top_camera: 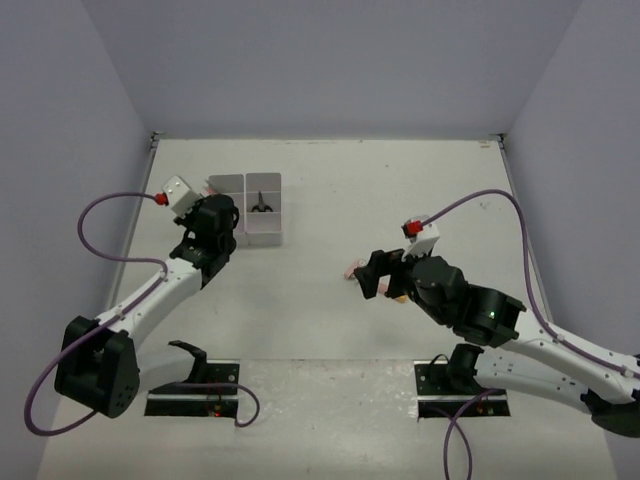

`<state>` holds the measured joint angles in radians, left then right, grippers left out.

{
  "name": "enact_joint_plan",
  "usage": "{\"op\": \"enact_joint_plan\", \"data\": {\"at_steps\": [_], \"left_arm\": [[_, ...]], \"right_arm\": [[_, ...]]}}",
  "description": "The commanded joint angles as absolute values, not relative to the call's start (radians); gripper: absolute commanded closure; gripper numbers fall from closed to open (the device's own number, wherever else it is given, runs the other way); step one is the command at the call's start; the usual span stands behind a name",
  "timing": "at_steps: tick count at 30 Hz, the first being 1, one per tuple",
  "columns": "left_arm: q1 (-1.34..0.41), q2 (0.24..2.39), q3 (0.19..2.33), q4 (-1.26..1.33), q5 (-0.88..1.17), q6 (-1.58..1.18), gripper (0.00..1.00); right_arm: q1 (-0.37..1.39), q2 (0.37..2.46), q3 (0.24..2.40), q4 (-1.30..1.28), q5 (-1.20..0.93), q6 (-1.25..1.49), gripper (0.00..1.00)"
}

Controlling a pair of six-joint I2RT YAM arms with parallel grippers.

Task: Sort the stationery into containers
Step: Place the pen in the storage box, then pick up the pen from the center of the board.

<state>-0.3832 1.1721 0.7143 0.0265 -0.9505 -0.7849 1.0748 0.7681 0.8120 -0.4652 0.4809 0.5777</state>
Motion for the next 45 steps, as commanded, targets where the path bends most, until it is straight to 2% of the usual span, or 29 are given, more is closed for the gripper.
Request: {"op": "enact_joint_plan", "data": {"at_steps": [1, 14, 16, 19, 20, 21, 22, 26, 29, 32, 37, 39, 45], "left_arm": [[-0.329, 1.221, 0.737, 0.206, -1.107, -0.779, 1.00], [-0.299, 1.317, 0.647, 0.366, -1.040, -0.811, 1.00], [-0.297, 1.324, 0.641, 0.374, -1.030, -0.813, 0.96], [-0.296, 1.335, 0.639, 0.364, -1.019, -0.833, 0.70], [-0.294, 1.336, 0.639, 0.352, -1.013, -0.852, 0.57], [-0.293, 1.336, 0.640, 0.341, -1.007, -0.862, 0.37], [-0.293, 1.335, 0.642, 0.333, -0.996, -0.867, 0.25], [-0.292, 1.313, 0.660, 0.273, -0.954, -0.896, 0.06], [-0.291, 1.258, 0.664, 0.219, -0.910, -0.913, 0.01], [-0.291, 1.162, 0.675, 0.152, -0.827, -0.906, 0.00], [-0.291, 0.999, 0.706, 0.012, -0.548, -0.848, 0.00], [-0.291, 0.914, 0.693, 0.012, -0.330, -0.765, 0.00], [-0.291, 0.730, 0.641, -0.050, -0.041, -0.642, 0.00]], "right_arm": [[1.067, 0.682, 0.776, -0.482, 0.525, 0.607, 0.01], [1.047, 0.684, 0.776, -0.515, 0.513, 0.582, 0.01], [1.041, 0.693, 0.778, -0.519, 0.505, 0.576, 0.01], [1.028, 0.708, 0.791, -0.530, 0.476, 0.554, 0.01], [1.023, 0.716, 0.798, -0.539, 0.471, 0.549, 0.01], [1.017, 0.731, 0.806, -0.550, 0.464, 0.540, 0.01], [1.006, 0.745, 0.813, -0.562, 0.447, 0.529, 0.01], [0.912, 0.840, 0.841, -0.628, 0.355, 0.483, 0.01], [0.851, 0.926, 0.848, -0.674, 0.298, 0.427, 0.01], [0.815, 1.019, 0.872, -0.705, 0.234, 0.367, 0.01], [0.798, 1.146, 0.931, -0.775, 0.151, 0.256, 0.01], [0.795, 1.247, 0.958, -0.844, 0.163, 0.209, 0.01], [0.795, 1.529, 1.044, -0.908, 0.135, 0.065, 0.05]]}}
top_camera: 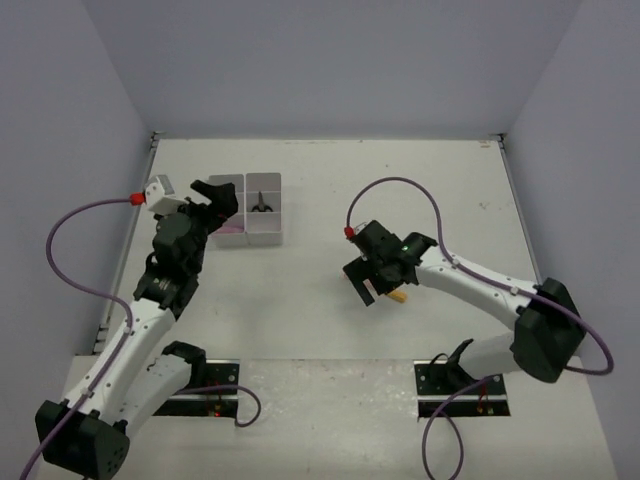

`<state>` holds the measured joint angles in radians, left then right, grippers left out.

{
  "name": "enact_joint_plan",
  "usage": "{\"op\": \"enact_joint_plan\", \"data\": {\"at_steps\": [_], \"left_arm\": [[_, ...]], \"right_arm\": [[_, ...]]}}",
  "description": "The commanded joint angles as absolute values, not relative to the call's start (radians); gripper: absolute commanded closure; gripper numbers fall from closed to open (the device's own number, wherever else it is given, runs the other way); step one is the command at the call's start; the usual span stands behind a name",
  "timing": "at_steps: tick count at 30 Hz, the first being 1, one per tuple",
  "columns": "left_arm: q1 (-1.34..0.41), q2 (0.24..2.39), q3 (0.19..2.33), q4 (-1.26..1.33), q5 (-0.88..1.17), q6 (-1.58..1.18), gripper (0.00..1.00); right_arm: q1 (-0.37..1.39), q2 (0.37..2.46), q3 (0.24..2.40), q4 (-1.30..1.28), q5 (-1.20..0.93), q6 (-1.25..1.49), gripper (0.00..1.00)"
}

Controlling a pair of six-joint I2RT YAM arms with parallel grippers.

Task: Sort the stationery into containers
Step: Pick up the pen from the center of the board.

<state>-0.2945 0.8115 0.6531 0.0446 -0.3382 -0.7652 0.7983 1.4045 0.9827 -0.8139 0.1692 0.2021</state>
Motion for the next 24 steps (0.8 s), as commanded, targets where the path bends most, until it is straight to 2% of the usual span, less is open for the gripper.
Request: {"op": "enact_joint_plan", "data": {"at_steps": [1, 7, 13, 15, 19, 20, 23, 24], "left_arm": [[-0.291, 0.707, 0.646, -0.070, -0.002, -0.632, 0.00], [-0.291, 0.632, 0.659, -0.101, 0.218, -0.552, 0.00], [-0.292, 0.634, 0.650, -0.125, 0.248, -0.494, 0.00], [-0.291, 0.644, 0.646, -0.126, 0.264, -0.482, 0.00], [-0.291, 0.650, 0.635, -0.124, 0.271, -0.461, 0.00], [-0.291, 0.651, 0.634, -0.123, 0.269, -0.457, 0.00], [-0.291, 0.655, 0.645, -0.130, 0.267, -0.441, 0.00], [-0.291, 0.655, 0.651, -0.134, 0.268, -0.440, 0.00]], "right_arm": [[0.794, 1.561, 1.053, -0.910, 0.138, 0.048, 0.05], [0.776, 1.673, 1.048, -0.848, 0.199, -0.075, 0.03], [0.719, 1.701, 1.026, -0.759, 0.105, -0.182, 0.03], [0.664, 1.706, 1.029, -0.753, 0.070, -0.207, 0.04], [0.641, 1.737, 1.042, -0.764, 0.003, -0.212, 0.13], [0.641, 1.750, 1.044, -0.768, 0.003, -0.210, 0.19], [0.641, 1.792, 1.051, -0.780, 0.005, -0.193, 0.54], [0.641, 1.791, 1.050, -0.780, 0.003, -0.194, 0.60]]}}
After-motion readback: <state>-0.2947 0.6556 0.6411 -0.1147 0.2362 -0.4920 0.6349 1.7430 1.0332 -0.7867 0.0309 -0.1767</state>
